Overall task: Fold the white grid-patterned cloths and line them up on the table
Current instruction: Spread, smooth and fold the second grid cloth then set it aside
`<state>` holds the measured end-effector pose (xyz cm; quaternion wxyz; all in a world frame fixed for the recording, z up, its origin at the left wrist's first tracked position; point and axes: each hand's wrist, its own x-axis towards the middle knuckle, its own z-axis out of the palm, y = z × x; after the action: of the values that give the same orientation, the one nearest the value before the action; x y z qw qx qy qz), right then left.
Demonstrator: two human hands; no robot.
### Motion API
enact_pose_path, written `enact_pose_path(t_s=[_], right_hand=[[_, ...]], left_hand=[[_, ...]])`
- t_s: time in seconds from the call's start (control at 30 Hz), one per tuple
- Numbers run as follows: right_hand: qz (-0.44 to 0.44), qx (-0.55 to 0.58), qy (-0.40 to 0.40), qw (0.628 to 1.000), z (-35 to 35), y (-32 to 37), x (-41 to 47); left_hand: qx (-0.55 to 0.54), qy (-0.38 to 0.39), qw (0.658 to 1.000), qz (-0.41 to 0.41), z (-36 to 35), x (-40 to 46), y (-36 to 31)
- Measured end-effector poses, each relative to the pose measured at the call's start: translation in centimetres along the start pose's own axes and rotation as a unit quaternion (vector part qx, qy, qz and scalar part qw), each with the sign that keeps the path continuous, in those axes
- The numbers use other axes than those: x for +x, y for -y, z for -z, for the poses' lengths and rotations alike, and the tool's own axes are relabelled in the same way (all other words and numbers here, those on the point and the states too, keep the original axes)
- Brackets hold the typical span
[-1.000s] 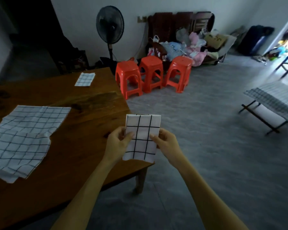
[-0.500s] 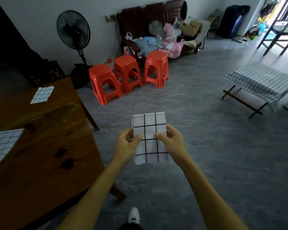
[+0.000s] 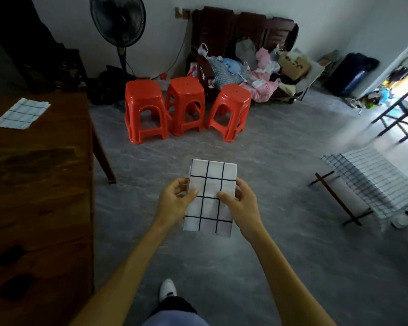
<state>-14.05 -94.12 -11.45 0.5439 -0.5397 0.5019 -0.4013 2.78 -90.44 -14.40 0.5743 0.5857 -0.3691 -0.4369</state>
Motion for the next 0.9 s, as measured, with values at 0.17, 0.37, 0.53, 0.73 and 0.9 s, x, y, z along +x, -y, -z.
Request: enact_pose_path(t_s=[0.17,0.37,0.53,0.73,0.9], right_hand=[[0.012,-0.030,0.034,0.999,-2.4,2.9,9.9],[0.005,-0.020,0.092,0.996,-5.8,3.2,19.9],[0.006,-0.017,0.141,0.990,-8.4,2.2,29.6],[0.004,0.012,0.209,0.978,-11.5,2.2,43.7],[-0.004,0.030,0.296,0.955,-14.1,6.3,53.8]], left_hand=[[0.002,-0.040,0.999,0.001,0.6,9.1,-1.7],[0.011,-0.112,0.994,-0.011,2.3,17.5,-2.6],[0.019,-0.146,0.989,0.018,2.6,25.1,-2.3],[0.065,-0.234,0.969,0.042,2.6,36.7,-3.6],[0.082,-0.301,0.950,0.027,2.7,44.9,-7.9]])
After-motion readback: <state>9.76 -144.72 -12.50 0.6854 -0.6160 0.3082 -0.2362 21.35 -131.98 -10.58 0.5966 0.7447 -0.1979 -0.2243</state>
